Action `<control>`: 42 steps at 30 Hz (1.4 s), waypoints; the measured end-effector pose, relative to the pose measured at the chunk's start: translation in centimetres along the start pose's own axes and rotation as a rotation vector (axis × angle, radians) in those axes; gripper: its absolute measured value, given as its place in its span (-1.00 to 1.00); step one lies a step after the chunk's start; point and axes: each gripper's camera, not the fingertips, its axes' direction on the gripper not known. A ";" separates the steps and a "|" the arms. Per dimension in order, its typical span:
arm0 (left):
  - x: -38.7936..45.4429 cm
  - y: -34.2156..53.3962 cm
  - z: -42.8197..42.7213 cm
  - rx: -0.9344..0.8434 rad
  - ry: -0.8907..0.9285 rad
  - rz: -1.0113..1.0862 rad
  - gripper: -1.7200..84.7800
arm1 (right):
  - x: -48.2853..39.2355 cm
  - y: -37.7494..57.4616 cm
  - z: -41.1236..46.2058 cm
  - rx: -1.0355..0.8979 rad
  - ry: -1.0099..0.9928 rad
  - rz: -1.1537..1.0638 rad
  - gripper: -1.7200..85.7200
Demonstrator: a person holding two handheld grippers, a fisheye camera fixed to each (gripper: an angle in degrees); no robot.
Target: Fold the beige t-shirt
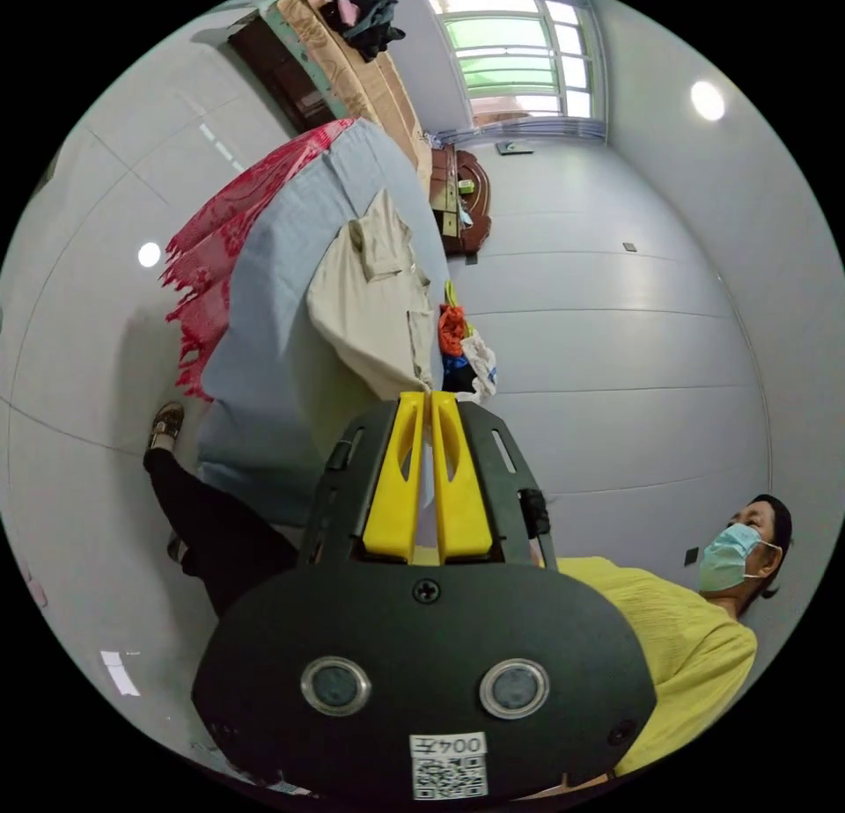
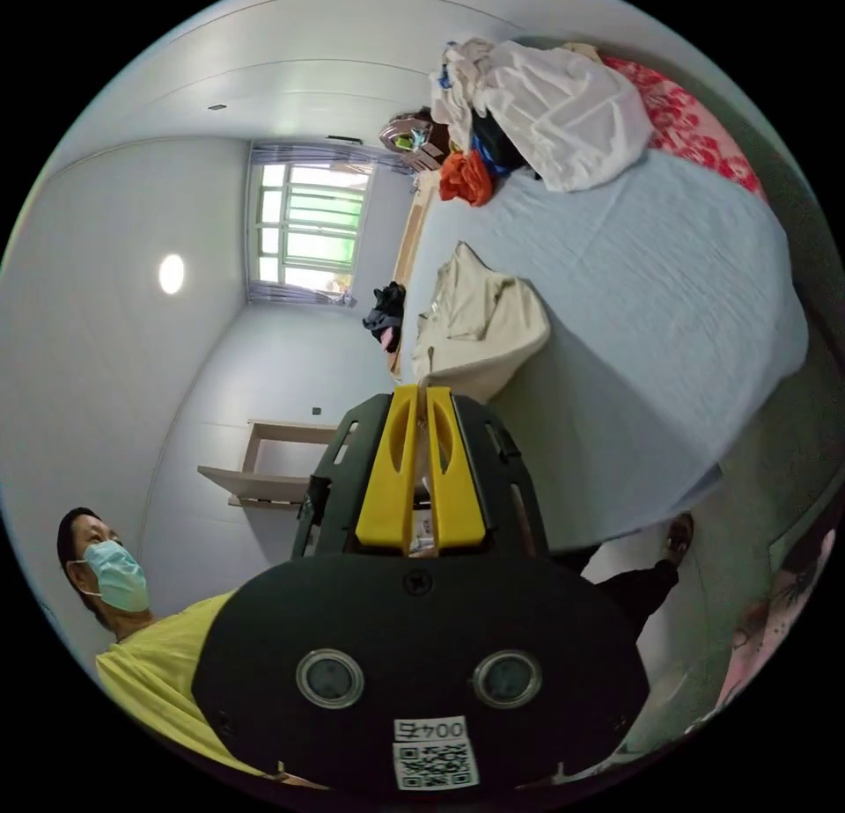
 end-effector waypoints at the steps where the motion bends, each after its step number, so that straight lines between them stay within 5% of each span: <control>1: 0.5 -0.7 0.0 0.006 0.006 0.008 -0.93 | -0.7 -1.7 1.1 0.006 0.004 -0.018 -0.95; 18: 7.4 -25.1 5.9 0.008 0.040 0.043 -0.92 | -0.7 -27.0 23.0 -0.013 0.245 -0.087 -0.94; 30: 3.7 -38.5 12.3 -0.069 0.055 -0.062 -0.92 | 13.2 -40.3 39.3 -0.064 0.355 0.030 -0.93; 42: -3.1 -42.2 15.8 -0.029 0.074 -0.155 -0.92 | 28.7 -45.9 53.2 -0.064 0.400 0.165 -0.91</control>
